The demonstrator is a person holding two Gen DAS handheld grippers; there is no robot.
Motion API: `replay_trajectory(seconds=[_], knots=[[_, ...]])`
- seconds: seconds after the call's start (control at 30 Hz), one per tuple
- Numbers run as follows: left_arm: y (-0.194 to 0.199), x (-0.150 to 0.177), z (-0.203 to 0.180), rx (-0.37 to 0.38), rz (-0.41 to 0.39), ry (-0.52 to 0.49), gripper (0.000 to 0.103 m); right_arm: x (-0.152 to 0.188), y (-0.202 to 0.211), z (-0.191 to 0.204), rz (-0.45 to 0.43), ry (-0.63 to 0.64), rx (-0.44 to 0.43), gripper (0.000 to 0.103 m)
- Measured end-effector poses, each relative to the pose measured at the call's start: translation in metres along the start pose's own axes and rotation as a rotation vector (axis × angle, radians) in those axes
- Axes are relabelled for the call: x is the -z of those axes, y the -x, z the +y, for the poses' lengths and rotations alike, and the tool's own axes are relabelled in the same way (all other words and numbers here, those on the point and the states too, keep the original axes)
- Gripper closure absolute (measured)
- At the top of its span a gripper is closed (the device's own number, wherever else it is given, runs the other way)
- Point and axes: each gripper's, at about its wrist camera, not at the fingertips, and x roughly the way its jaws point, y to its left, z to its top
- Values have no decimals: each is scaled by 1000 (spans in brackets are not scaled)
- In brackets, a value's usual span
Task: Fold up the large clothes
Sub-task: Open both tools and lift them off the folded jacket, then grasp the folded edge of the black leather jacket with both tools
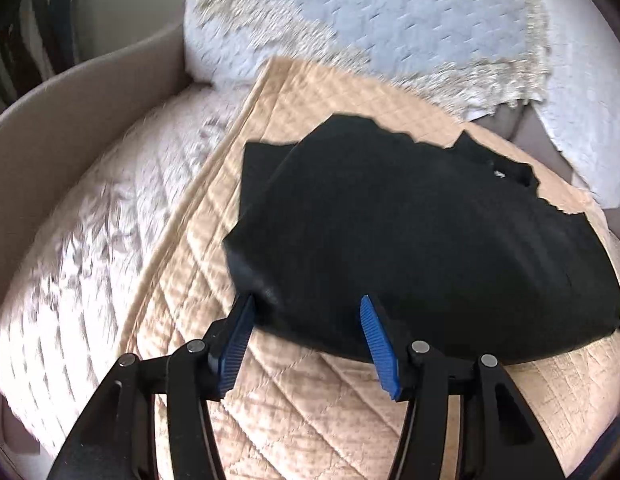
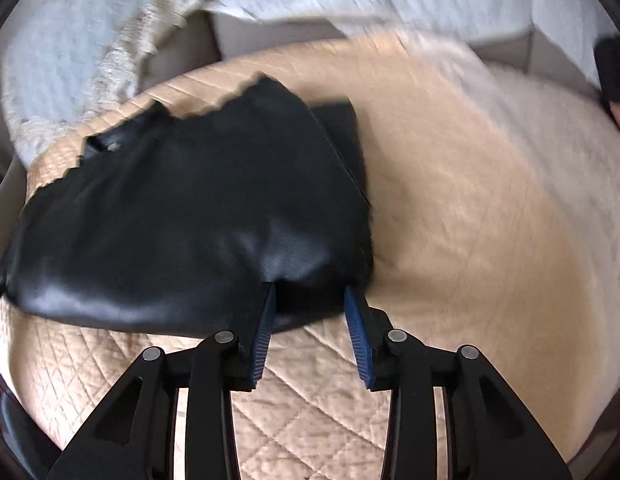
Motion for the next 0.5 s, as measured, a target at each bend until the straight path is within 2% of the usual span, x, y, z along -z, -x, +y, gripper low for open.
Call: replay_trajectory(seconds=[0.07,0.2,0.27,0.43,0.5], knots=[[11,4,-4,7,-17,-4,46,4,11,2,-22,-3,-36,63],[29,15,-15,-10,-24,-17,46,18,27,5,-39,-26,-99,54],[39,21,-19,11,-33,-8,46,27,32,5,-31,-58,-157,51],[43,37,-27,32,-24,3,44,51,22,4,8,-150,-263,38],[36,44,-28,50,6,15,43,56,17,1,4,-185,-275,38]])
